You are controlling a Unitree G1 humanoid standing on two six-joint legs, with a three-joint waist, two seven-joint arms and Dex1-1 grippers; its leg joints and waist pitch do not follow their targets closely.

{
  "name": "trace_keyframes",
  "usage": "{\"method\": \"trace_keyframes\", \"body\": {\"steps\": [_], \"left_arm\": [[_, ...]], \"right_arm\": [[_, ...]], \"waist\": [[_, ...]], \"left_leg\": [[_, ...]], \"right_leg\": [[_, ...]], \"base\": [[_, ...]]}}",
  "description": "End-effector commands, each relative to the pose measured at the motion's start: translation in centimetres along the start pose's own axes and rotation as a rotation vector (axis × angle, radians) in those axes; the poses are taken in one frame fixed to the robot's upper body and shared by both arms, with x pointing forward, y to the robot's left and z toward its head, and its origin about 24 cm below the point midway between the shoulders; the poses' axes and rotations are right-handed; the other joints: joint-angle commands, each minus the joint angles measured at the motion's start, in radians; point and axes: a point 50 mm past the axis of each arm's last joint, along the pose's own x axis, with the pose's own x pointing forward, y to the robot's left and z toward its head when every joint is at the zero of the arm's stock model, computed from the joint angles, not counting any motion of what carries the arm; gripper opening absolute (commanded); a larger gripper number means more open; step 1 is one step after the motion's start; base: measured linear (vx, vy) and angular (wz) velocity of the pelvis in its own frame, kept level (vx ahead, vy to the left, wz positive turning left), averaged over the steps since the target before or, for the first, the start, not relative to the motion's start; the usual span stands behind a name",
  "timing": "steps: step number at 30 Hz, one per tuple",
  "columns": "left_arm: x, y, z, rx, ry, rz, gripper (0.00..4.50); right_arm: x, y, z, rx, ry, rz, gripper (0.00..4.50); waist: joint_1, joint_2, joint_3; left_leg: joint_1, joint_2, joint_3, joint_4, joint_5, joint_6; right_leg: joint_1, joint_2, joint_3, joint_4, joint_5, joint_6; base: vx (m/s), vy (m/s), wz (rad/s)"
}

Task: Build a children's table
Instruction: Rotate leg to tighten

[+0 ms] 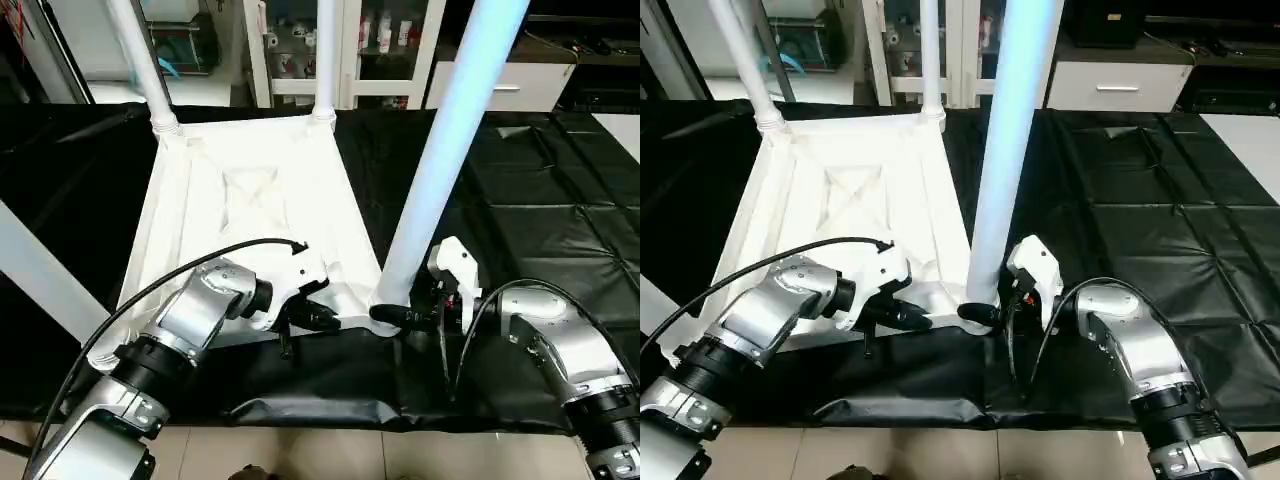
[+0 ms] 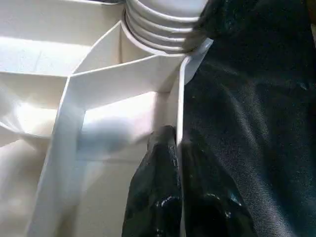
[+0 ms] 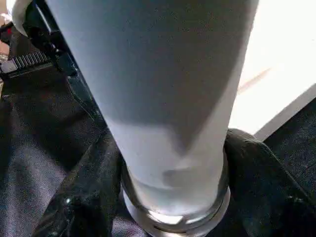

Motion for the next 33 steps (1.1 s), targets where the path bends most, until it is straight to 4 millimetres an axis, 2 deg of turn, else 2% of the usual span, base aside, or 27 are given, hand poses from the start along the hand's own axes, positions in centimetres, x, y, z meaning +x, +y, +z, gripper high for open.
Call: {"method": "trace_keyframes", "body": {"steps": [1,6,7,8,10,11,12,13,15,17,18,19,20,21,23,24,26,27,28,31,32,33], "left_arm": [[0.5,-0.7,0.3,-0.001,-0.012,-0.058,0.0],[0.7,-0.5,0.3,-0.013,-0.02,-0.031,0.0],[1.0,-0.3,0.5,-0.027,-0.033,0.005,0.0],[1.2,-0.1,0.6,-0.038,-0.041,0.029,0.0],[2.4,0.8,1.3,-0.094,-0.06,0.151,0.0],[2.9,1.2,1.5,-0.12,-0.065,0.191,0.0],[3.2,1.3,1.7,-0.136,-0.068,0.213,0.0],[3.4,1.4,1.8,-0.146,-0.069,0.225,0.0],[4.0,1.9,2.1,-0.15,-0.058,0.278,0.0],[4.4,2.1,2.3,-0.155,-0.047,0.301,0.0],[4.6,2.2,2.4,-0.16,-0.037,0.32,0.0],[5.0,2.5,2.6,-0.166,-0.029,0.357,0.0],[5.3,2.8,2.8,-0.166,-0.018,0.407,0.0],[5.5,3.1,2.9,-0.161,-0.012,0.442,0.0],[5.8,3.5,3.1,-0.15,0.003,0.504,0.0],[5.8,3.6,3.1,-0.146,0.006,0.512,0.0],[5.6,3.6,3.1,-0.144,0.004,0.514,0.0],[5.5,3.7,3.0,-0.144,0.003,0.513,0.0],[5.3,3.7,3.0,-0.141,0.002,0.509,0.0],[4.9,3.8,2.8,-0.12,-0.007,0.481,0.0],[4.8,3.8,2.8,-0.119,-0.007,0.479,0.0],[4.7,3.8,2.7,-0.102,-0.01,0.453,0.0]], "right_arm": [[-0.4,0.0,-0.1,0.004,-0.002,0.004,2.67],[0.1,-0.2,-0.4,0.021,-0.019,-0.052,2.66],[0.5,-0.9,-0.4,0.033,-0.045,-0.15,2.66],[0.8,-1.4,-0.4,0.045,-0.063,-0.218,2.66],[2.3,-2.5,-0.6,0.116,-0.099,-0.423,2.65],[2.9,-2.6,-0.7,0.136,-0.107,-0.478,2.65],[3.2,-2.6,-0.6,0.146,-0.112,-0.508,2.65],[3.4,-2.7,-0.6,0.15,-0.114,-0.525,2.65],[4.4,-2.8,-0.5,0.176,-0.111,-0.599,2.65],[5.0,-2.8,-0.5,0.191,-0.108,-0.641,2.64],[5.5,-2.9,-0.4,0.204,-0.106,-0.674,2.64],[6.1,-3.2,-0.3,0.221,-0.096,-0.748,2.64],[6.8,-3.4,-0.2,0.251,-0.083,-0.83,2.64],[7.1,-3.6,-0.2,0.273,-0.073,-0.892,2.64],[8.2,-3.8,0.3,0.308,-0.066,-0.992,2.64],[8.5,-3.7,0.5,0.297,-0.066,-1.002,2.64],[9.0,-3.5,1.1,0.294,-0.096,-0.983,2.64],[9.2,-3.4,1.3,0.306,-0.118,-0.97,2.64],[9.4,-3.3,1.6,0.306,-0.147,-0.939,2.64],[9.3,-2.9,2.8,0.299,-0.278,-0.808,2.64],[9.3,-2.9,2.8,0.297,-0.284,-0.804,2.99],[9.0,-2.7,3.1,0.279,-0.313,-0.771,2.99]], "waist": [[-0.001,-0.016,-0.069],[-0.001,-0.015,-0.068],[-0.003,-0.017,-0.068],[-0.005,-0.015,-0.067],[-0.017,-0.017,-0.062],[-0.022,-0.016,-0.06],[-0.034,-0.018,-0.058],[-0.037,-0.019,-0.059],[-0.039,-0.016,-0.058],[-0.043,-0.018,-0.059],[-0.041,-0.014,-0.06],[-0.045,-0.015,-0.06],[-0.051,-0.009,-0.059],[-0.056,-0.01,-0.06],[-0.061,-0.003,-0.059],[-0.06,-0.004,-0.06],[-0.058,-0.005,-0.063],[-0.055,-0.005,-0.065],[-0.054,-0.001,-0.066],[-0.051,-0.003,-0.067],[-0.052,-0.004,-0.068],[-0.051,-0.001,-0.068]], "left_leg": [[0.022,0.051,-0.02,-0.065,-0.079,0.102],[0.022,0.05,-0.021,-0.065,-0.085,0.101],[0.021,0.051,-0.02,-0.066,-0.088,0.097],[0.021,0.05,-0.019,-0.065,-0.095,0.091],[0.02,0.047,-0.022,-0.072,-0.16,0.049],[0.022,0.046,-0.021,-0.073,-0.179,0.035],[0.019,0.043,-0.026,-0.078,-0.219,0.007],[0.017,0.042,-0.03,-0.08,-0.237,-0.006],[0.023,0.041,-0.028,-0.079,-0.262,-0.002],[0.02,0.038,-0.027,-0.079,-0.258,0.001],[0.02,0.039,-0.029,-0.079,-0.253,0.003],[0.02,0.04,-0.029,-0.08,-0.256,0.004],[0.019,0.037,-0.028,-0.08,-0.256,-0.002],[0.02,0.037,-0.031,-0.082,-0.266,-0.011],[0.023,0.036,-0.033,-0.083,-0.302,-0.026],[0.025,0.037,-0.033,-0.085,-0.314,-0.027],[0.02,0.038,-0.032,-0.084,-0.291,-0.016],[0.018,0.039,-0.031,-0.083,-0.268,-0.004],[0.019,0.038,-0.03,-0.081,-0.252,0.008],[0.015,0.039,-0.027,-0.078,-0.225,0.042],[0.014,0.039,-0.027,-0.078,-0.217,0.047],[0.016,0.04,-0.026,-0.077,-0.203,0.054]], "right_leg": [[0.048,-0.048,0.029,-0.047,-0.029,-0.284],[0.047,-0.049,0.028,-0.048,-0.037,-0.286],[0.047,-0.05,0.029,-0.048,-0.044,-0.287],[0.043,-0.05,0.029,-0.049,-0.053,-0.286],[0.043,-0.047,0.027,-0.059,-0.146,-0.268],[0.038,-0.047,0.028,-0.063,-0.172,-0.264],[0.043,-0.047,0.026,-0.068,-0.233,-0.249],[0.046,-0.05,0.024,-0.071,-0.274,-0.226],[0.038,-0.048,0.027,-0.08,-0.291,-0.21],[0.038,-0.046,0.027,-0.082,-0.291,-0.203],[0.039,-0.048,0.027,-0.081,-0.283,-0.203],[0.037,-0.045,0.026,-0.081,-0.277,-0.205],[0.031,-0.043,0.026,-0.081,-0.267,-0.209],[0.034,-0.043,0.025,-0.08,-0.272,-0.212],[0.029,-0.044,0.024,-0.085,-0.286,-0.211],[0.03,-0.043,0.023,-0.085,-0.289,-0.207],[0.036,-0.044,0.024,-0.08,-0.227,-0.209],[0.038,-0.045,0.024,-0.076,-0.182,-0.216],[0.039,-0.045,0.024,-0.072,-0.147,-0.227],[0.047,-0.049,0.024,-0.07,-0.1,-0.247],[0.047,-0.048,0.024,-0.069,-0.092,-0.251],[0.048,-0.047,0.023,-0.069,-0.074,-0.258]], "base": [[0.0,0.0,0.0],[0.0,0.0,0.0],[0.0,0.0,0.0],[0.0,0.0,0.0],[0.0,0.0,0.0],[0.0,0.0,0.0],[-0.05,0.007,-0.07],[-0.05,0.007,-0.07],[0.0,0.0,0.0],[0.0,0.0,0.0],[0.0,0.0,0.0],[0.0,0.0,0.0],[0.0,0.0,0.0],[0.0,0.0,0.0],[0.0,0.0,0.0],[0.0,0.0,0.0],[0.0,0.0,0.0],[0.0,0.0,0.0],[0.0,0.0,0.0],[0.0,0.0,0.0],[0.0,0.0,0.0],[0.0,0.0,0.0]]}}
